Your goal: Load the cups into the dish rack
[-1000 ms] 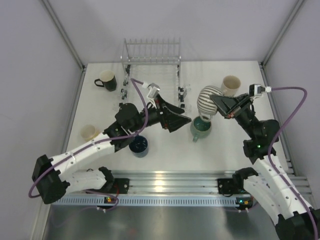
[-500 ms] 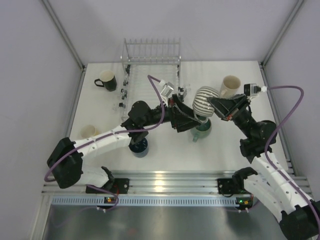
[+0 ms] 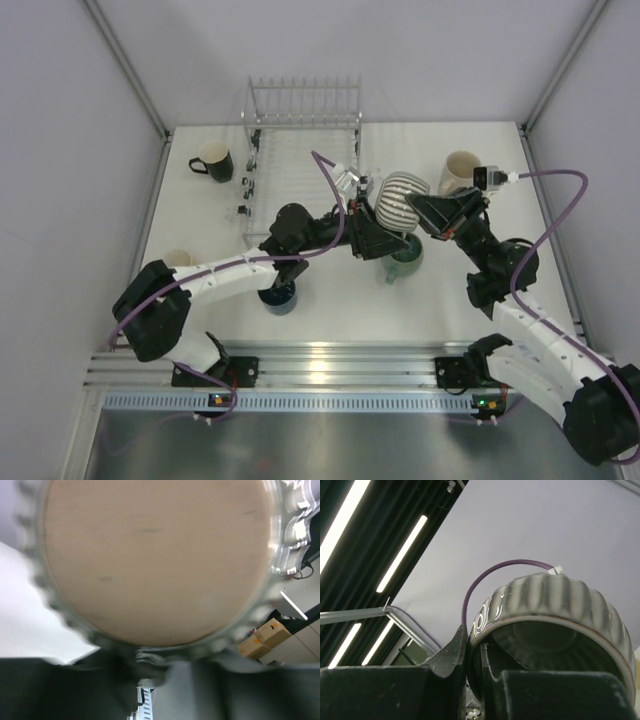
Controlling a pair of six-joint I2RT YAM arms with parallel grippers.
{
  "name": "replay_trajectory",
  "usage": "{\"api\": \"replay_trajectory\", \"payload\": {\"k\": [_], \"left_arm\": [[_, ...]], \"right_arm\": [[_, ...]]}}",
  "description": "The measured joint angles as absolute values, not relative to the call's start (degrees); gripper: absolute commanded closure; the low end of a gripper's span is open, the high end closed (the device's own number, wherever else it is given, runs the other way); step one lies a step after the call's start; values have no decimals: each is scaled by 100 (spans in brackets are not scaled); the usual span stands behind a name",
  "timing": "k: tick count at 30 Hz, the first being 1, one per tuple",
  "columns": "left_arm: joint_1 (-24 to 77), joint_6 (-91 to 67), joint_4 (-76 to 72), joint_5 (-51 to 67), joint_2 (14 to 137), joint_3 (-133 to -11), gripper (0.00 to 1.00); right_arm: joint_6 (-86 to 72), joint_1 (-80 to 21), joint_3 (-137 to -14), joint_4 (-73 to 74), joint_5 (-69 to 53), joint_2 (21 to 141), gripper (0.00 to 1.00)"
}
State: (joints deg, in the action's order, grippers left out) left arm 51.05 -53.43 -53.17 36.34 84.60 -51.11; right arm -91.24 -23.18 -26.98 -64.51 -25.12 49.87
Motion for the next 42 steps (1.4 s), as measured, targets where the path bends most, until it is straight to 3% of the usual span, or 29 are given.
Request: {"api": "replay_trajectory", "payload": {"k": [2, 3, 4, 8, 15, 20, 27, 33, 42], "left_arm": [[5105, -5271, -5380, 3603, 8466, -5070, 78], [5105, -5234, -5387, 3551, 8464, -5050, 95], [5105, -5196, -5441, 3577, 8464, -5043, 100], [5153, -5109, -5365, 3503, 8383, -4963, 100], [5218, -4849, -4348, 3155, 7758, -4742, 100], [5190, -4563, -3697, 2788, 7303, -4657, 100], [5183, -4018, -2414, 2287, 6923, -4624, 100], [5109, -3203, -381, 1170, 6692, -5059, 100], [4451, -2362, 1299, -489, 7432, -6543, 100]], "right_arm": [[-9094, -2368, -2698, -6407, -2462, 4901, 100], [-9087, -2381, -2698, -6372, -2421, 4840, 100], [-9087, -2390, -2694, -6300, -2392, 4790, 98], [-8910, -2425, -2659, -5935, -2394, 4539, 89], [-8009, -2458, -2624, -4650, -2379, 3802, 59], [-7467, -2458, -2624, -3809, -2346, 3398, 46], [-6952, -2458, -2633, -2552, -2320, 2902, 13], [-6302, -2458, -2777, -934, -2075, 2117, 1], [-5004, -2458, -3684, 1116, -1328, 1999, 1]]}}
